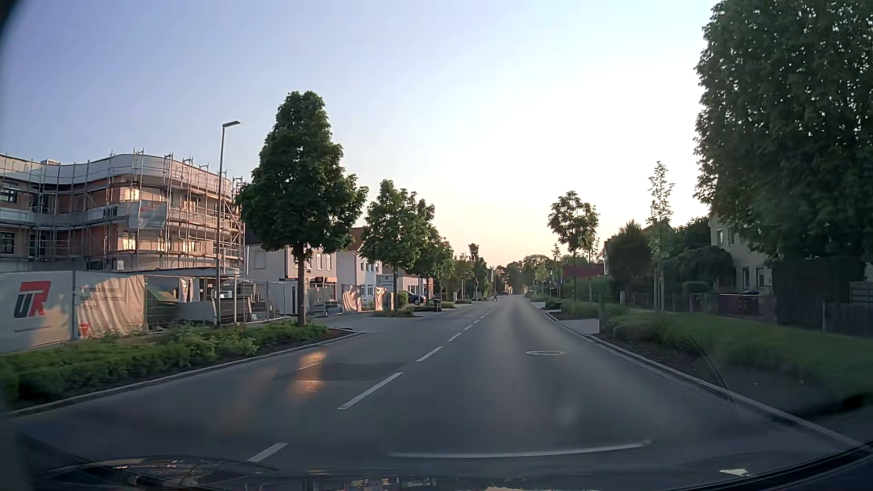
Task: Follow the waypoints while adhering to traffic rules and regulations
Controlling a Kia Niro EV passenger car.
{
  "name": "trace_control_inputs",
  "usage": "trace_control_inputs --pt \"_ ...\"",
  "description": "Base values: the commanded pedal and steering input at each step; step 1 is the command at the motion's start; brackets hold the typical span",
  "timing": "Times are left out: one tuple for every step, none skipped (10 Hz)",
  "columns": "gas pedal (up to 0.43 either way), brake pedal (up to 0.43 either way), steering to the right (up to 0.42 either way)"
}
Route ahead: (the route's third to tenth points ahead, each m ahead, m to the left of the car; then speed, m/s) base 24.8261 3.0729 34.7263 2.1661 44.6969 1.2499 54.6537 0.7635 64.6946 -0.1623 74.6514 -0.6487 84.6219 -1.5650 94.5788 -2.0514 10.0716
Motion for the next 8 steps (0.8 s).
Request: trace_control_inputs --pt "0.378 0.018 0.025" --pt "0.378 0.012 0.017" --pt "0.378 0.018 0.013" --pt "0.378 0.018 0.014" --pt "0.378 0.018 0.018" --pt "0.378 0.018 0.02" --pt "0.378 0.018 0.02" --pt "0.378 0.018 0.02"
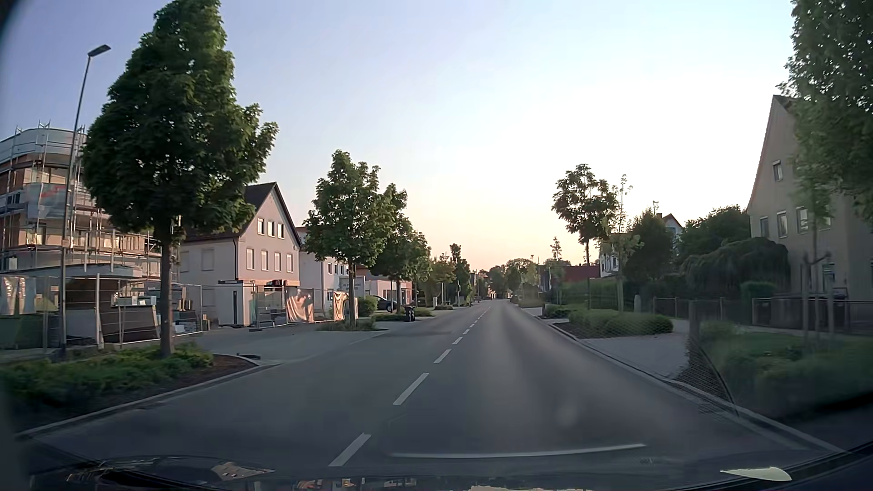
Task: Follow the waypoints while adhering to traffic rules and regulations
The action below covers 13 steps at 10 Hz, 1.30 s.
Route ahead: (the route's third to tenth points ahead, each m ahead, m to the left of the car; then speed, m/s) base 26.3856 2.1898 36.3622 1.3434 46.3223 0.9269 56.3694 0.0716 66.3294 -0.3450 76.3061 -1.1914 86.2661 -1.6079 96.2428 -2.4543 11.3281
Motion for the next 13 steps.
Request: trace_control_inputs --pt "0.378 0.018 0.022" --pt "0.378 0.012 0.023" --pt "0.378 0.012 0.022" --pt "0.378 0.012 0.022" --pt "0.378 0.018 0.022" --pt "0.378 0.018 0.021" --pt "0.378 0.018 0.02" --pt "0.378 0.018 0.02" --pt "0.378 0.018 0.02" --pt "0.378 0.012 0.018" --pt "0.378 0.018 0.017" --pt "0.378 0.018 0.015" --pt "0.378 0.018 0.012"
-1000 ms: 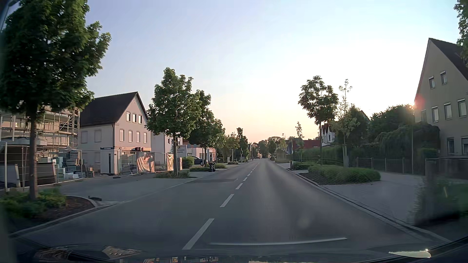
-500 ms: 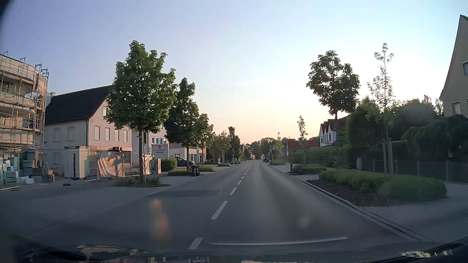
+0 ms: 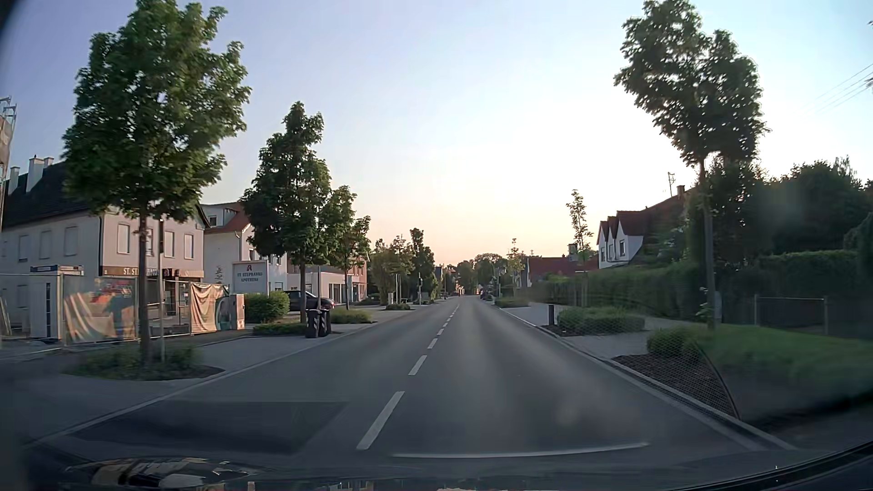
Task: Follow the waypoints while adhering to traffic rules and regulations
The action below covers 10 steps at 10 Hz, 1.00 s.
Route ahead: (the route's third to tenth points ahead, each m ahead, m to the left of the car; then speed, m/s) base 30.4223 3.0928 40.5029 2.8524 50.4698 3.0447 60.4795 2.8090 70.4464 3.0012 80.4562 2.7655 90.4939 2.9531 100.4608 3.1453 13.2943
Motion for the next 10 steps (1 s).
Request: trace_control_inputs --pt "0.378 0.012 0.01" --pt "0.378 0.018 0.006" --pt "0.378 0.012 0.006" --pt "0.378 0.018 0.005" --pt "0.378 0.018 0.004" --pt "0.378 0.018 0.003" --pt "0.378 0.018 0.002" --pt "0.378 0.018 0.0" --pt "0.37 0.018 -0.001" --pt "0.35 0.018 -0.003"
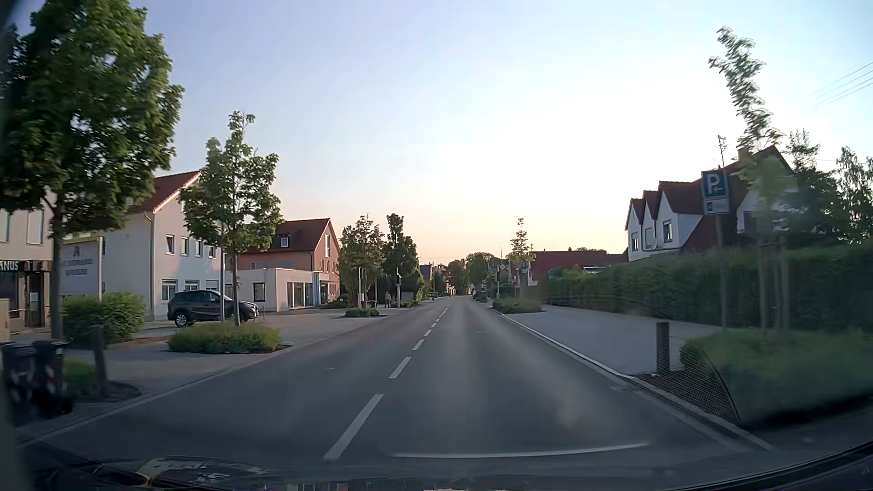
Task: Follow the waypoints while adhering to traffic rules and regulations
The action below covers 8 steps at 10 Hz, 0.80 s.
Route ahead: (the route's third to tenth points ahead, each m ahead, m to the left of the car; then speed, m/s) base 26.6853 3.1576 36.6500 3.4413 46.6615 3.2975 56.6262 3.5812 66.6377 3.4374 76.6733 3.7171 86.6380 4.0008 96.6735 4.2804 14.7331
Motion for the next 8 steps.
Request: trace_control_inputs --pt "0.331 0.018 -0.005" --pt "0.311 0.018 -0.005" --pt "0.287 0.012 -0.005" --pt "0.268 0.018 -0.005" --pt "0.248 0.018 -0.005" --pt "0.228 0.018 -0.005" --pt "0.197 0.018 -0.005" --pt "0.189 0.018 -0.005"
